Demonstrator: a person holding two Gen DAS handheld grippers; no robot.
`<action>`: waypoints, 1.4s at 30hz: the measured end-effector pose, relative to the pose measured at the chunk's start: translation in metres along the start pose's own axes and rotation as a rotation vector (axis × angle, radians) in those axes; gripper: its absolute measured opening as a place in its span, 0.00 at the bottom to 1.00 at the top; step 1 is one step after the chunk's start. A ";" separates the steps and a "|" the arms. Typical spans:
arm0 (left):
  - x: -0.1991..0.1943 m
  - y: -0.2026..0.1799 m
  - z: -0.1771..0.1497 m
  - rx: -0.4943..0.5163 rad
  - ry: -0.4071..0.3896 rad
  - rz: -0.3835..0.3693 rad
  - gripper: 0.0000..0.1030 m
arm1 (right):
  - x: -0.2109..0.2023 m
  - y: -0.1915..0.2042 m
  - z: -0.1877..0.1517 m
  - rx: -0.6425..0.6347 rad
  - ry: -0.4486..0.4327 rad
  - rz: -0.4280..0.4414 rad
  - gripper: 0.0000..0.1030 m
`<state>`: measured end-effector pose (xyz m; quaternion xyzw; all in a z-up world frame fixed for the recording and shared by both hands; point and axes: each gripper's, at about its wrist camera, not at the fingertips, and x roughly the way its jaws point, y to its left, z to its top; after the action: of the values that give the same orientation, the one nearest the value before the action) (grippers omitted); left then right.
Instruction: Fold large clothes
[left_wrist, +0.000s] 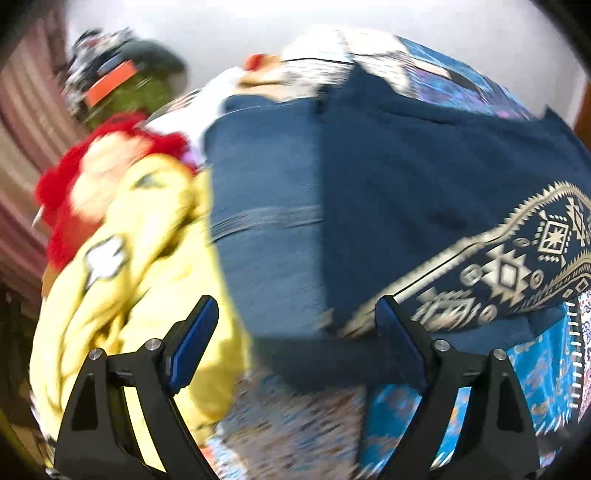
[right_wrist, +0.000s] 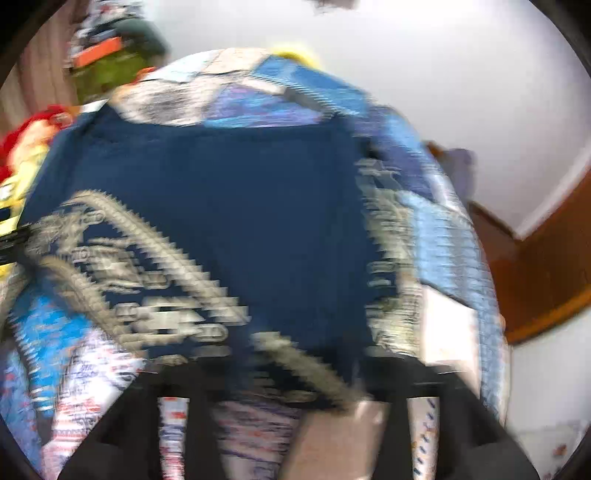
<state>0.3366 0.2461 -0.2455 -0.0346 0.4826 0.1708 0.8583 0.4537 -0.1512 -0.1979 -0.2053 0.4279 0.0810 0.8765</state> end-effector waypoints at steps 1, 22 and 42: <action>-0.004 0.009 -0.003 -0.033 -0.003 -0.010 0.86 | 0.002 -0.007 -0.003 0.005 0.001 -0.006 0.99; 0.030 -0.029 -0.022 -0.462 0.168 -0.742 0.83 | -0.048 -0.003 0.006 0.180 -0.063 0.275 0.99; 0.041 -0.037 0.036 -0.502 -0.136 -0.491 0.32 | -0.014 0.047 0.059 0.134 -0.072 0.325 0.99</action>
<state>0.3980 0.2307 -0.2648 -0.3479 0.3446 0.0749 0.8687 0.4730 -0.0831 -0.1681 -0.0717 0.4284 0.2002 0.8782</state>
